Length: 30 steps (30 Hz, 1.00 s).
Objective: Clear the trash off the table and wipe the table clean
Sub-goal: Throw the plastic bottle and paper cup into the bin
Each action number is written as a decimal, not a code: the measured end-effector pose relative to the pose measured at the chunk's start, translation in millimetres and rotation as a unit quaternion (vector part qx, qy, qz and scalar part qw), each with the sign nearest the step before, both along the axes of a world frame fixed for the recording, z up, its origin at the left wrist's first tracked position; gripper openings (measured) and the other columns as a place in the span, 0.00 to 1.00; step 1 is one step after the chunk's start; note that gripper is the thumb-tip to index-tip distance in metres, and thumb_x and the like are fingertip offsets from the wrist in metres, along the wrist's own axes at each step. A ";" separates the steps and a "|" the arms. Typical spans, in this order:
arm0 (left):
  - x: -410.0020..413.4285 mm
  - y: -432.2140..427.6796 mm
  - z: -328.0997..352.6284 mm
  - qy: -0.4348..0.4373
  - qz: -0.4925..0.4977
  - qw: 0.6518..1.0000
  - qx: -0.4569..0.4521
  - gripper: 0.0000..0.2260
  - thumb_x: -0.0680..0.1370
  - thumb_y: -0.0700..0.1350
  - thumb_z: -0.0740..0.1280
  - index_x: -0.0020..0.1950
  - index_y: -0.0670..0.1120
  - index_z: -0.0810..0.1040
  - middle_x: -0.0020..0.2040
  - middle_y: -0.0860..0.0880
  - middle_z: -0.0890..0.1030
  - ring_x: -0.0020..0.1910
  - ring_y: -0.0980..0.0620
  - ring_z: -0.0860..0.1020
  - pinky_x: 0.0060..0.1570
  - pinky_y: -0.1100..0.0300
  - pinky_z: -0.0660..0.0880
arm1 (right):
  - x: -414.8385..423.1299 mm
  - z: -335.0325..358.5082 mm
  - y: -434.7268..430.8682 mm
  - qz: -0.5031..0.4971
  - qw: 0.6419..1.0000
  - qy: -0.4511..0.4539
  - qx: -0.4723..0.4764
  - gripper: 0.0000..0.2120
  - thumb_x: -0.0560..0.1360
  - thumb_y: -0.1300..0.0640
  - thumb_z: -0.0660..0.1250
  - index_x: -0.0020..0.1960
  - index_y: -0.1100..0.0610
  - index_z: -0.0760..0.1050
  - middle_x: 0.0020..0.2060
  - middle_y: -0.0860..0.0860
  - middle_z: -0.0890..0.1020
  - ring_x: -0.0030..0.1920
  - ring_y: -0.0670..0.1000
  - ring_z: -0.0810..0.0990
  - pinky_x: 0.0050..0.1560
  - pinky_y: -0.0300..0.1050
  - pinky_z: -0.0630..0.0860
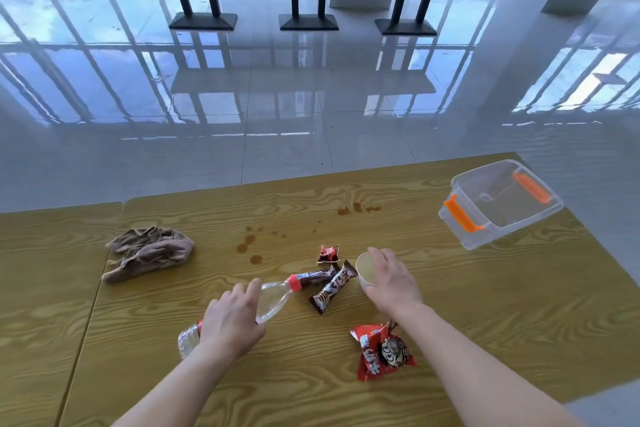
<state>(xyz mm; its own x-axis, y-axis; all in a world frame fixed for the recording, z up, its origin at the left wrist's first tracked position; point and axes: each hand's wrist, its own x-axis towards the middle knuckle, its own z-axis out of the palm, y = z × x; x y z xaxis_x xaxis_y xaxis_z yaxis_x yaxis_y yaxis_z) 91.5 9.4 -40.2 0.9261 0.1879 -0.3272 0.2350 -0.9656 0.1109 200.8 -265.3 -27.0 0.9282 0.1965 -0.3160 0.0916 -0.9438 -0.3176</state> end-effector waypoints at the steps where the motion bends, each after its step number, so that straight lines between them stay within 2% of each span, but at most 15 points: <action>1: 1.6 -1.9 2.4 -0.011 0.001 1.000 -0.005 0.29 0.70 0.51 0.64 0.70 0.53 0.63 0.53 0.51 0.76 0.51 0.47 0.77 0.44 0.56 0.67 | -0.2 1.1 -0.1 -0.002 1.000 -0.008 0.004 0.33 0.76 0.53 0.69 0.76 0.50 0.56 0.70 0.51 0.66 0.64 0.54 0.71 0.63 0.49 0.71; 5: 8.5 -10.3 9.9 -0.049 -0.008 0.998 -0.028 0.31 0.69 0.51 0.65 0.72 0.53 0.63 0.52 0.51 0.75 0.50 0.47 0.76 0.42 0.56 0.66 | -5.4 7.7 -2.1 -0.021 0.999 -0.030 0.023 0.36 0.75 0.55 0.69 0.77 0.51 0.56 0.71 0.52 0.65 0.65 0.55 0.72 0.63 0.51 0.72; 10: 18.2 -29.1 24.0 -0.095 -0.027 0.992 -0.080 0.31 0.69 0.52 0.67 0.71 0.53 0.63 0.52 0.51 0.73 0.50 0.48 0.76 0.41 0.56 0.69 | -22.2 23.0 -8.9 -0.055 0.996 -0.061 0.044 0.36 0.75 0.53 0.70 0.76 0.51 0.56 0.71 0.53 0.66 0.65 0.56 0.73 0.62 0.52 0.73; 13: 25.0 -46.0 33.5 -0.113 -0.062 0.986 -0.102 0.32 0.69 0.51 0.67 0.72 0.52 0.63 0.56 0.49 0.74 0.53 0.46 0.76 0.44 0.54 0.73 | -37.7 32.3 -17.1 -0.083 0.992 -0.080 0.053 0.35 0.74 0.52 0.70 0.76 0.51 0.56 0.70 0.52 0.66 0.65 0.56 0.73 0.62 0.53 0.73; 19: 26.6 -84.7 50.5 -0.136 -0.140 0.971 -0.135 0.31 0.69 0.51 0.68 0.71 0.51 0.63 0.55 0.49 0.74 0.53 0.46 0.76 0.43 0.52 0.75 | -80.0 50.3 -42.5 -0.154 0.980 -0.111 0.064 0.36 0.76 0.53 0.70 0.77 0.51 0.55 0.72 0.53 0.65 0.68 0.58 0.70 0.63 0.54 0.74; 24: 18.6 -126.8 64.7 -0.153 -0.200 0.956 -0.149 0.28 0.69 0.52 0.68 0.67 0.51 0.66 0.55 0.48 0.73 0.53 0.45 0.75 0.42 0.50 0.76 | -120.4 63.2 -73.5 -0.201 0.965 -0.157 0.065 0.36 0.75 0.53 0.71 0.77 0.55 0.57 0.69 0.53 0.67 0.66 0.57 0.72 0.59 0.50 0.74; 27: 8.5 -160.4 72.8 -0.167 -0.240 0.942 -0.164 0.29 0.69 0.55 0.69 0.68 0.49 0.66 0.54 0.48 0.74 0.54 0.44 0.76 0.44 0.51 0.75 | -147.5 69.9 -99.0 -0.238 0.953 -0.174 0.069 0.36 0.75 0.53 0.71 0.77 0.55 0.57 0.70 0.52 0.67 0.66 0.57 0.72 0.58 0.51 0.74; 30: -3.1 -200.3 82.1 -0.175 -0.272 0.930 -0.173 0.33 0.69 0.53 0.69 0.72 0.51 0.62 0.58 0.49 0.73 0.56 0.46 0.75 0.44 0.54 0.74 | -176.9 75.6 -130.6 -0.275 0.940 -0.193 0.058 0.36 0.74 0.51 0.71 0.76 0.54 0.58 0.69 0.52 0.67 0.65 0.56 0.73 0.55 0.50 0.75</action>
